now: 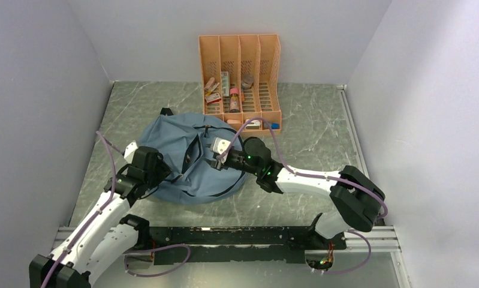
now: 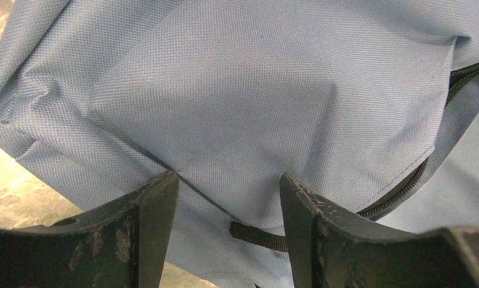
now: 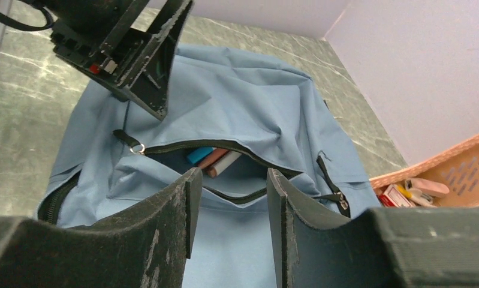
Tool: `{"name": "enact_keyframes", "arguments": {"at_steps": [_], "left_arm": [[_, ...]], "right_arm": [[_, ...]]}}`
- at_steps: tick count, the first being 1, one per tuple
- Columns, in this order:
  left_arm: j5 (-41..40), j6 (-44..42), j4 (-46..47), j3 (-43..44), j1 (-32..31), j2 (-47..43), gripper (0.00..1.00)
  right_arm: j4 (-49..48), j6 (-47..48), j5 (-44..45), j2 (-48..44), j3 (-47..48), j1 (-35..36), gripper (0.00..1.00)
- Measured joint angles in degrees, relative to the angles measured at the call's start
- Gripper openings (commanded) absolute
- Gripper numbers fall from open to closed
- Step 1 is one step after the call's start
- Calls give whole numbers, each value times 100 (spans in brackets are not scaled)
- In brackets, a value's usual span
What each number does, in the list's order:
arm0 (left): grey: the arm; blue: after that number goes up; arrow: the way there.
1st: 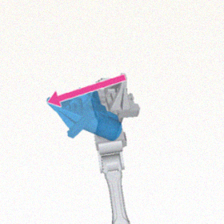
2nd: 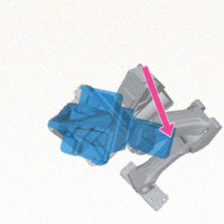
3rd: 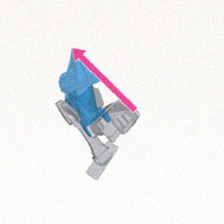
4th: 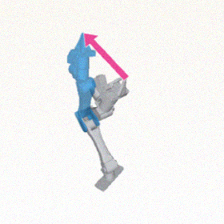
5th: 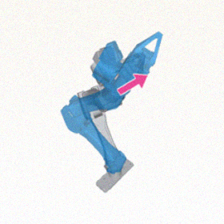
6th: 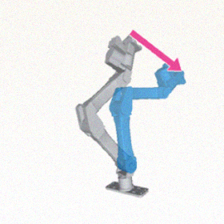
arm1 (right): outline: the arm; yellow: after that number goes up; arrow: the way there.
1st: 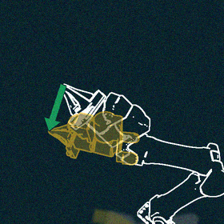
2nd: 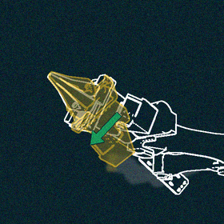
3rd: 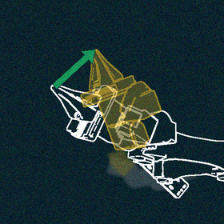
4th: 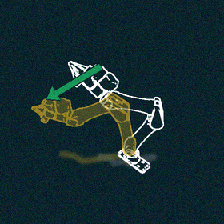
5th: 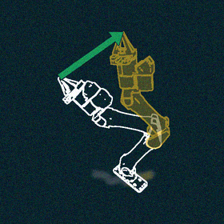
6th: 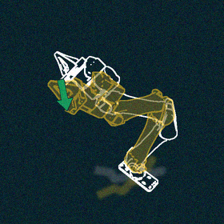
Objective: Pack the student bag
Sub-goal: Zip the student bag at the center of the board.
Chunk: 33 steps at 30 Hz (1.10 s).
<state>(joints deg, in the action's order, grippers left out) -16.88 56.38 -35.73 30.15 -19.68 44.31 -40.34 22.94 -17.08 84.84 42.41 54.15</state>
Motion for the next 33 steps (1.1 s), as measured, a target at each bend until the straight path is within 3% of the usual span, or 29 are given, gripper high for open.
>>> {"name": "enact_keyframes", "arguments": {"at_steps": [10,21,33], "left_arm": [[-197,177,157,-382,0,-343,65],[-555,387,284,-737,39,-555,6],[-610,337,225,-734,39,-756,5]], "right_arm": [[-2,811,-116,39,0,651,45],[494,2564,-22,404,127,1215,43],[1827,3781,129,1161,1364,1552,45]]}}
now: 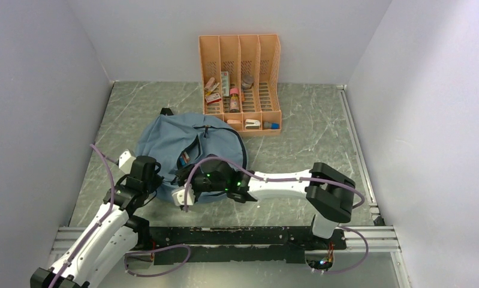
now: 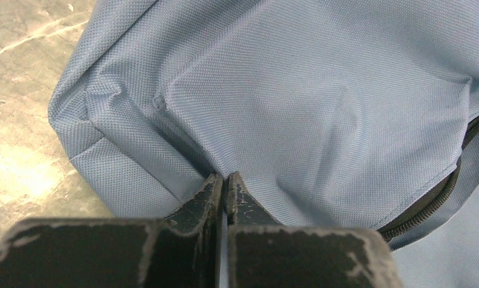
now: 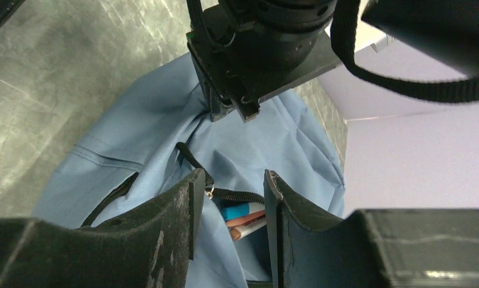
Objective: Pack the student bag
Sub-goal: Zip the student bag at the center of the board.
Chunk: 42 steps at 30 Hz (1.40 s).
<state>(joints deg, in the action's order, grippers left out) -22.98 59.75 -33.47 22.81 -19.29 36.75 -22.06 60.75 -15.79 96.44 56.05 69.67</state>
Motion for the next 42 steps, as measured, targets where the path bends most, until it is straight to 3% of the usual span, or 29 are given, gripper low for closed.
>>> {"name": "enact_keyframes", "arguments": {"at_steps": [12,31,39,42], "left_arm": [[15,-24,-26,0,0,-149,5],[155,-83,-155,81,4,-391,5],[166,-87,-173,83,13,-413,5],[166,-92,-184,83,13,-422,5]], "right_arm": [[1001,761,356,529,719,175,46],[800,1296,1200,1259,1005,299,43],[664,1246,1283,1558,1300,299,33],[673,1209,1285,1604,1307,306,22]]}}
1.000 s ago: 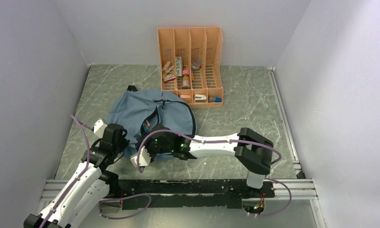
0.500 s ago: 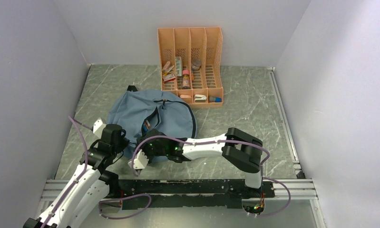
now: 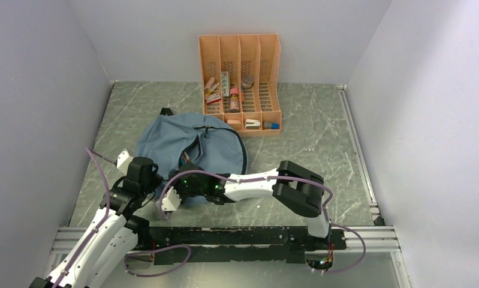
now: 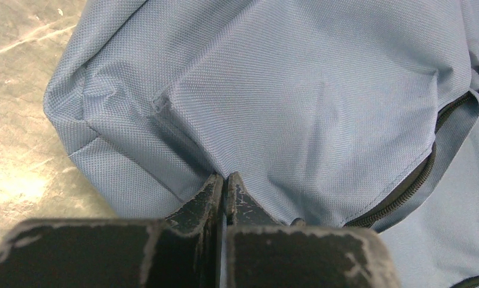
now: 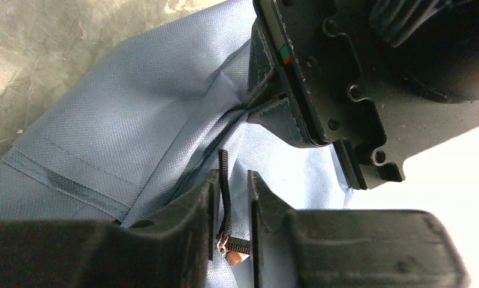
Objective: Pack the student bag
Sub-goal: Zip the student bag at the center of the board.
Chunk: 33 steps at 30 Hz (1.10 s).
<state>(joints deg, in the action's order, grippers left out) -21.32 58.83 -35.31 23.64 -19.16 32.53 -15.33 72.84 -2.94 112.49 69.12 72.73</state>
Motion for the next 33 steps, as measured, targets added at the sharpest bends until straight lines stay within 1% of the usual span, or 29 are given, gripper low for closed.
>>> {"name": "enact_keyframes", "arguments": {"at_steps": [1,2,4,5,11,14,18,27,33], "left_arm": [[0,-7,0,0,0,-13,5],[0,-9,-2,0,0,-26,5],[0,-11,-7,0,0,-48,5],[0,-9,-11,0,0,-55,5],[0,-13,-26,0,0,-81,5],[0,-13,-33,0,0,-83,5],[-2,-13,-35,0,0,-81,5],[0,-20,-39,35,0,-66,5],[-2,-52,-13,107,0,-31,5]], "right_arm": [[-2,-26,0,0,0,0,16],[-7,-48,4,0,2,0,13],[-7,-105,26,0,2,0,1],[-13,-127,44,0,2,0,0],[-162,-474,144,0,0,-2,0],[-463,-769,195,-42,-116,-31,0],[-933,-1259,219,-243,-494,-114,0],[-2052,-2905,208,-533,-1040,-431,0],[-2424,-4236,107,-584,-1108,-817,0]]}}
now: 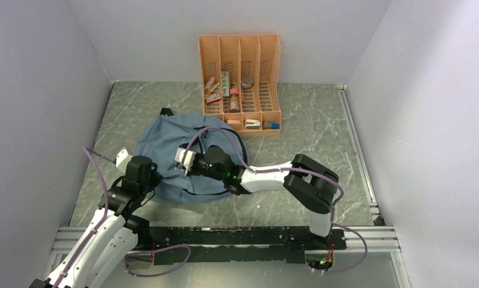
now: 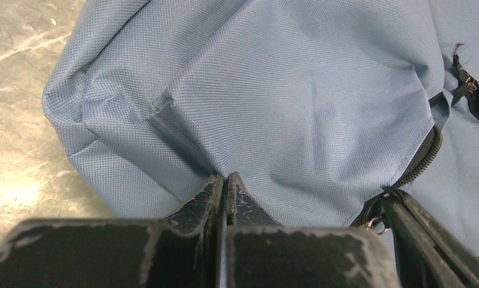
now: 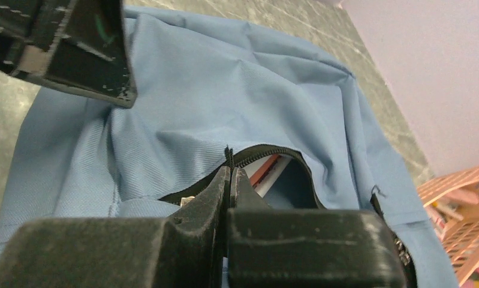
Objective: Pack the student bag
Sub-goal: Zip the student bag at the center of the board.
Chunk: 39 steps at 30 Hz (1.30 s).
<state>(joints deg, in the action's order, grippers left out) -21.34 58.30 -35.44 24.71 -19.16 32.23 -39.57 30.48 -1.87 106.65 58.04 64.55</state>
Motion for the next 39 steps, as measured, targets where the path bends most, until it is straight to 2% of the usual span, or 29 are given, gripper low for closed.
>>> {"name": "enact_keyframes", "arguments": {"at_steps": [7,14,20,24,32,36,39], "left_arm": [[11,2,50,15,0,20,5],[11,-9,81,79,0,52,6],[11,-260,-22,271,0,90,38],[55,-481,-55,518,0,101,49],[166,-765,-83,1073,0,83,47],[404,-870,-37,1147,0,63,30],[798,-1104,160,1130,0,50,31]], "right_arm": [[-2,-1167,-205,0,24,-358,0],[-101,-1838,-358,4,120,-522,0],[-579,-2247,-940,-9,35,-638,0],[-1075,-2597,-1388,-17,-127,-702,0],[-1550,-3191,-1641,-17,-114,-713,0],[-1572,-3351,-1523,-17,-22,-713,0],[-1528,-3460,-1340,-17,87,-713,0]]}}
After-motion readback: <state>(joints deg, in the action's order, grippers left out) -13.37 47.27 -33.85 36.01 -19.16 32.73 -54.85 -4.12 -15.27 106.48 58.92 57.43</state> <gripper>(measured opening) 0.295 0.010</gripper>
